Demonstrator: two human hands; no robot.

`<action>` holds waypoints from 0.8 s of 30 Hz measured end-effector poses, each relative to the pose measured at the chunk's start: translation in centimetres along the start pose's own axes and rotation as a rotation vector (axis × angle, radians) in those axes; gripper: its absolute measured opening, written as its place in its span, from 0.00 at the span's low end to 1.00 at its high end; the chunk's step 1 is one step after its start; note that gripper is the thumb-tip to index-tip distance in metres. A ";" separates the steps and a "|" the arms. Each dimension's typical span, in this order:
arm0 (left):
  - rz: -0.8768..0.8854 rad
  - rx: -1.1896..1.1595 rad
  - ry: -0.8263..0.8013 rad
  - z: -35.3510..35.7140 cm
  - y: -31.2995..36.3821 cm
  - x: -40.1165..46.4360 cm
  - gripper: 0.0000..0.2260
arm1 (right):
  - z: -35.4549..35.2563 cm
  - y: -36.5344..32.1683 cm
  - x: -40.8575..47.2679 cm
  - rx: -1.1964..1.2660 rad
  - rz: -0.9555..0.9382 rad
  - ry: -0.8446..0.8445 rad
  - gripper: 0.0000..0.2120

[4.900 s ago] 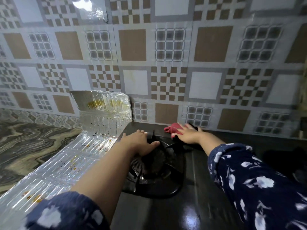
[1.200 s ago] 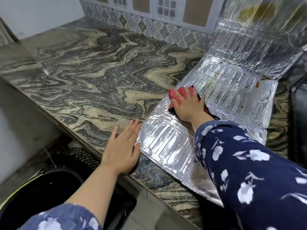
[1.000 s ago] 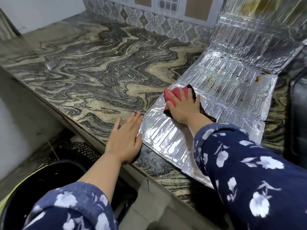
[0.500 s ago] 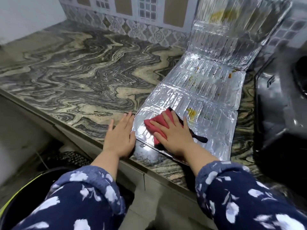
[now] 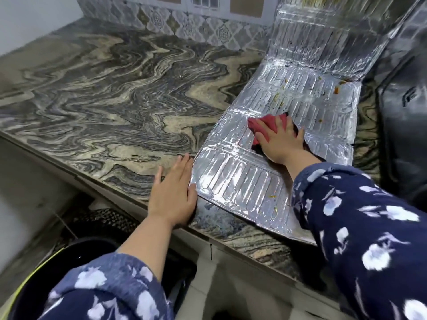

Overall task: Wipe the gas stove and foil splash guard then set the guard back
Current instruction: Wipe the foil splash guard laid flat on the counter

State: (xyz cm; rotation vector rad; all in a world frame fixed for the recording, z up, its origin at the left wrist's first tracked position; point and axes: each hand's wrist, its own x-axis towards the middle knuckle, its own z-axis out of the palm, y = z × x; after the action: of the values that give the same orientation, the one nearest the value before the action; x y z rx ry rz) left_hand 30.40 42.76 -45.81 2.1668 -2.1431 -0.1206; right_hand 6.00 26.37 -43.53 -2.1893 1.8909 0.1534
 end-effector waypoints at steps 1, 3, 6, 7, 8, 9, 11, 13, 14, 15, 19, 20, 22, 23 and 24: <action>0.001 0.002 -0.003 0.0 0.0 0.0 0.33 | 0.1 -0.3 -0.3 -0.003 0.002 -0.008 0.25; -0.003 0.007 -0.014 0.1 -0.1 -0.1 0.31 | 0.3 -0.9 -1.5 0.000 -0.012 -0.018 0.25; -0.008 0.002 -0.026 -0.1 0.0 -0.1 0.28 | 0.9 -1.9 -4.6 0.008 -0.050 -0.052 0.25; -0.009 0.003 -0.037 -0.2 0.1 -0.1 0.27 | 1.2 -2.3 -5.7 0.015 -0.062 -0.066 0.25; -0.013 0.006 -0.051 -0.3 0.1 -0.1 0.26 | 1.5 -2.8 -6.8 0.022 -0.075 -0.079 0.25; -0.019 0.006 -0.064 -0.4 0.2 -0.2 0.26 | 1.8 -3.2 -7.9 0.025 -0.088 -0.088 0.25; -0.037 -0.009 -0.078 -0.7 0.5 -0.4 0.26 | 2.5 -4.0 -10.1 0.023 -0.109 -0.101 0.25; -0.056 -0.015 -0.076 -0.8 0.7 -0.7 0.25 | 3.2 -4.2 -12.3 0.020 -0.128 -0.099 0.25; -0.067 -0.015 -0.078 -0.9 0.8 -0.9 0.25 | 3.5 -3.9 -13.4 0.019 -0.140 -0.093 0.25; -0.075 -0.016 -0.081 -0.9 0.9 -1.0 0.25 | 3.8 -3.4 -14.4 0.018 -0.151 -0.084 0.25; -0.094 -0.017 -0.068 -0.9 1.0 -1.0 0.25 | 4.2 0.0 -16.8 -0.009 -0.150 -0.051 0.24; -0.095 -0.018 -0.062 -0.8 1.0 -1.0 0.25 | 4.1 0.8 -17.0 -0.011 -0.137 -0.049 0.25; -0.095 -0.021 -0.055 -0.8 1.1 -1.1 0.25 | 3.9 2.1 -16.7 -0.017 -0.103 -0.045 0.25; -0.093 -0.020 -0.052 -0.7 1.0 -1.1 0.25 | 3.8 2.7 -16.3 -0.022 -0.086 -0.039 0.26; -0.090 -0.018 -0.047 -0.7 1.0 -1.0 0.25 | 3.5 3.2 -15.8 -0.027 -0.070 -0.028 0.26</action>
State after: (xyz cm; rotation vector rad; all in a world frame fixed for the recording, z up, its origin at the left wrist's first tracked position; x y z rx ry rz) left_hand 29.51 43.79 -44.98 2.2733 -2.0598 -0.1989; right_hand 0.65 41.95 -43.58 -2.2553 1.8047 0.1971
